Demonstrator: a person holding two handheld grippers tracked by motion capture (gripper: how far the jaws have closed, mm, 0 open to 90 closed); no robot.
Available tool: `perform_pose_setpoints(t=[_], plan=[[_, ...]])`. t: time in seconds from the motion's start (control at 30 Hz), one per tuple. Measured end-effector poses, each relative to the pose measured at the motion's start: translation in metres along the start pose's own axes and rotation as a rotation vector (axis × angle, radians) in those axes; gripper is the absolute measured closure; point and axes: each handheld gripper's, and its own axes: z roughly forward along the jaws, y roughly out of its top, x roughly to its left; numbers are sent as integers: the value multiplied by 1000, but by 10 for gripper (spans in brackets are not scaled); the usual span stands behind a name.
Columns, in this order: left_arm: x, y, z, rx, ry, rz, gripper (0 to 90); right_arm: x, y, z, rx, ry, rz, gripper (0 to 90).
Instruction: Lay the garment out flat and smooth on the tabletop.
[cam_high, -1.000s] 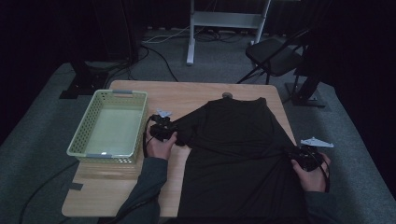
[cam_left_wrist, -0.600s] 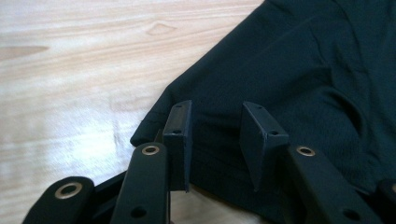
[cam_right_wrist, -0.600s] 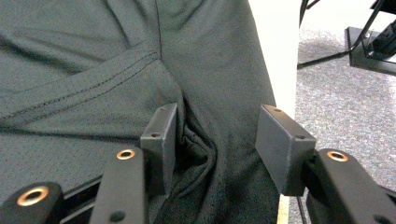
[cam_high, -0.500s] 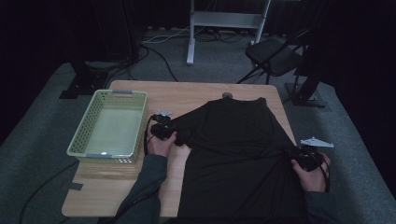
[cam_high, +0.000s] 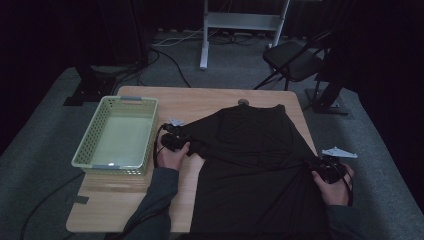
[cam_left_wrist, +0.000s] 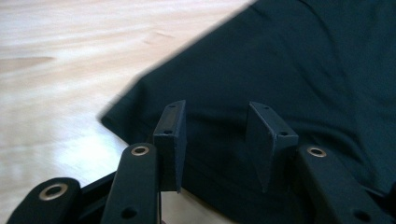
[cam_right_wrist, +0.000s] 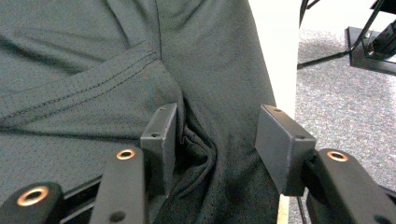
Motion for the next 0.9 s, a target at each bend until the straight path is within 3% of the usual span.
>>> perform_pose_setpoints(t=[0.2, 0.6, 0.77, 0.9], plan=[[-3, -4, 5, 25, 23, 41, 615, 0, 0, 0, 0, -1, -1, 489], [16, 8, 14, 28, 80, 34, 642, 1, -1, -1, 5, 16, 2, 468], [19, 10, 15, 33, 74, 15, 638, -1, 1, -4, 11, 48, 22, 474], [16, 9, 7, 5, 58, -35, 576, 0, 3, -12, -15, 50, 27, 483]])
